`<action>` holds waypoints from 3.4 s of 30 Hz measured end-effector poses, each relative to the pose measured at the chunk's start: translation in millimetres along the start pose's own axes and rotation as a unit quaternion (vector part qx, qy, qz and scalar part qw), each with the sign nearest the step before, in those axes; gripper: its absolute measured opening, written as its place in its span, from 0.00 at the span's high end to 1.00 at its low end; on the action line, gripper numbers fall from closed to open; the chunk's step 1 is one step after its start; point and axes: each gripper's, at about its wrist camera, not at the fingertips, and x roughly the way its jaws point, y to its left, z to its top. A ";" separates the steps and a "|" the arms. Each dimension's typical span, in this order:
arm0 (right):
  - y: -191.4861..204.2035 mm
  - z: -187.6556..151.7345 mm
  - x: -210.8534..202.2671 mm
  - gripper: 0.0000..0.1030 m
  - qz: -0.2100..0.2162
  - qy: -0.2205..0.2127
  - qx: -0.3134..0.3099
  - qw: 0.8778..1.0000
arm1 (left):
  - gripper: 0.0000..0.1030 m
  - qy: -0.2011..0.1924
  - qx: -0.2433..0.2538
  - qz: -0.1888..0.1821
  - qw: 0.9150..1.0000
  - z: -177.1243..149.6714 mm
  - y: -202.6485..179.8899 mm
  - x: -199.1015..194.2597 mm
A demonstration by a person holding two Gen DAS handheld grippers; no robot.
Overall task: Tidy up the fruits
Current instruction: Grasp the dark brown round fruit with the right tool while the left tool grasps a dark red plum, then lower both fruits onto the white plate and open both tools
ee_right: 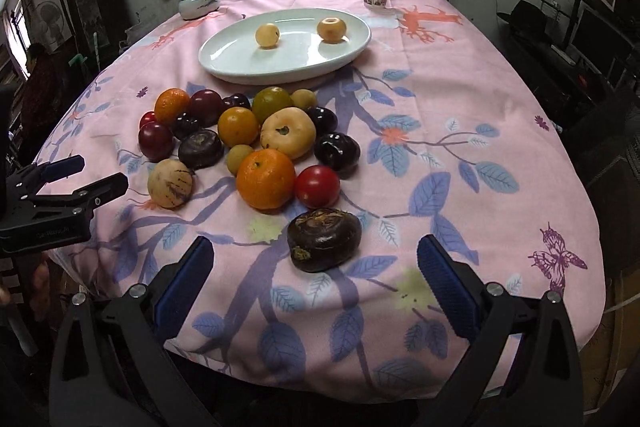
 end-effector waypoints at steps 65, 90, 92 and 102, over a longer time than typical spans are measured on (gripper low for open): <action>10.0 23.0 13.7 0.54 0.068 -0.005 0.015 0.998 | 0.62 -0.008 0.005 -0.081 0.997 34.1 6.5 -2.5; 35.6 235.4 124.8 0.55 0.047 -0.032 -0.114 0.992 | 0.61 0.040 0.015 -0.050 0.998 249.8 14.2 128.9; 35.2 251.5 154.2 0.55 0.047 -0.008 -0.116 0.992 | 0.61 0.059 -0.001 -0.053 0.997 259.6 16.0 151.3; 22.4 274.4 209.7 0.54 0.060 0.045 -0.088 0.993 | 0.61 0.099 -0.025 -0.066 0.993 270.4 14.8 199.9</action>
